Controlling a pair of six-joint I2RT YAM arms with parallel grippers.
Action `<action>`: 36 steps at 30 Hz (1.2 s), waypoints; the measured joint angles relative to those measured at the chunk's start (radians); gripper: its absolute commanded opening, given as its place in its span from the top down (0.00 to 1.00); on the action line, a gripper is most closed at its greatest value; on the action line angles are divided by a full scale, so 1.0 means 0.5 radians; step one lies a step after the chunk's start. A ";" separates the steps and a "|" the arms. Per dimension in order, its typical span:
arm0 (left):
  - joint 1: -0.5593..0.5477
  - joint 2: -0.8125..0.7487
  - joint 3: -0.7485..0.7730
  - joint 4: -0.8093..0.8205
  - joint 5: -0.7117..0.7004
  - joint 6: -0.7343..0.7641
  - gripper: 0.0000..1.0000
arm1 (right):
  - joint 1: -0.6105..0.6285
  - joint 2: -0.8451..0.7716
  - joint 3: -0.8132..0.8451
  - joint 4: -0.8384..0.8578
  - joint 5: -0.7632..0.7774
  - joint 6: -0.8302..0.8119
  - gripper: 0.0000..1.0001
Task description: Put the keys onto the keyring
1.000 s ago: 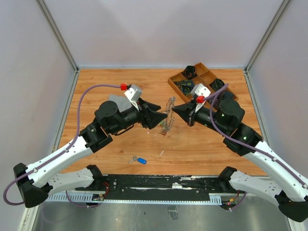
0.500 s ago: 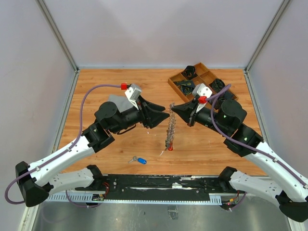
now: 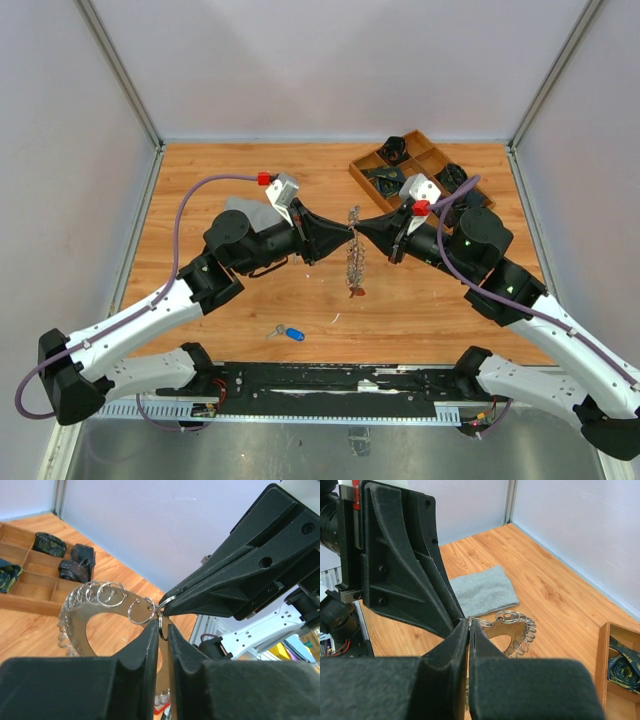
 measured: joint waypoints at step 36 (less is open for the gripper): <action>-0.002 -0.079 0.410 -0.901 0.142 0.976 1.00 | 0.005 -0.420 -0.299 -0.121 -0.448 -0.525 0.68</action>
